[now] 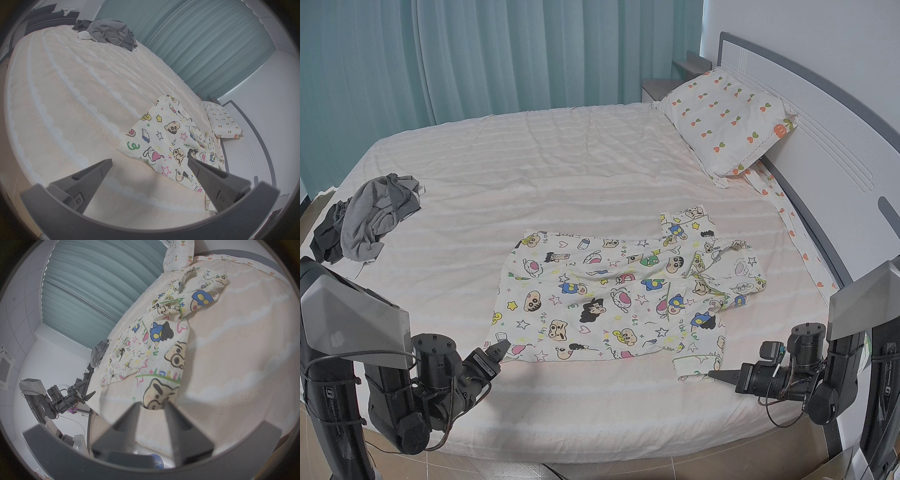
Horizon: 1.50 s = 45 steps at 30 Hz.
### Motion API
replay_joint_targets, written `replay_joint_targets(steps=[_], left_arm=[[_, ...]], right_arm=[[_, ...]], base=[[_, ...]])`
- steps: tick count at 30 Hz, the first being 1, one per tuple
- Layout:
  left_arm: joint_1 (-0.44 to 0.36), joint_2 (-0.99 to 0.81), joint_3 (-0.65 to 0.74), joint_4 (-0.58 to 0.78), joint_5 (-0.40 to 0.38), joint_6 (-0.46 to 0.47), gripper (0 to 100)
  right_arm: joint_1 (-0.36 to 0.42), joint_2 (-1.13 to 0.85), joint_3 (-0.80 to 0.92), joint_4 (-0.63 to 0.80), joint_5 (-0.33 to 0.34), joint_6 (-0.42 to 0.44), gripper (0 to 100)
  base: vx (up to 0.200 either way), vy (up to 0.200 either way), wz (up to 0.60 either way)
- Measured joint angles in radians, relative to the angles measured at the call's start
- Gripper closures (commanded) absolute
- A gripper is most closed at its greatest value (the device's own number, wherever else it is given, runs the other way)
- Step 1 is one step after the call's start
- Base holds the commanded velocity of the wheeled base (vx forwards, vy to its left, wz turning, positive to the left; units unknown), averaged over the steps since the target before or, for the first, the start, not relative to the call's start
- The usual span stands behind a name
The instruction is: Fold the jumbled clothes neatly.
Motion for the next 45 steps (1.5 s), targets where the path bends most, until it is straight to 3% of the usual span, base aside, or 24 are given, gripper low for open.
replay_joint_targets(steps=[10,19,29,33,38,45], left_arm=[[0.0,0.002,-0.002,0.0,0.002,0.0,0],[0.0,0.003,0.014,0.0,0.003,0.053,0],[-0.002,-0.001,0.046,0.0,-0.044,0.065,0],[0.007,-0.004,0.044,0.0,-0.065,0.042,0],[0.038,-0.001,0.032,0.0,-0.076,0.031,0],[0.066,0.032,-0.026,0.0,-0.078,0.027,0]], right_arm=[[-0.005,-0.006,0.026,0.0,0.0,-0.002,100],[-0.005,-0.163,0.159,0.0,0.001,-0.004,100],[-0.04,-0.246,0.213,0.001,-0.004,-0.006,100],[-0.061,-0.259,0.215,0.096,-0.004,-0.02,100],[-0.091,-0.277,0.216,0.243,-0.002,-0.095,100],[-0.104,-0.28,0.215,0.291,-0.019,-0.121,100]], base=[[0.0,0.0,0.0],[0.0,0.0,0.0],[0.0,0.0,0.0],[0.0,0.0,0.0],[0.0,0.0,0.0],[0.0,0.0,0.0]])
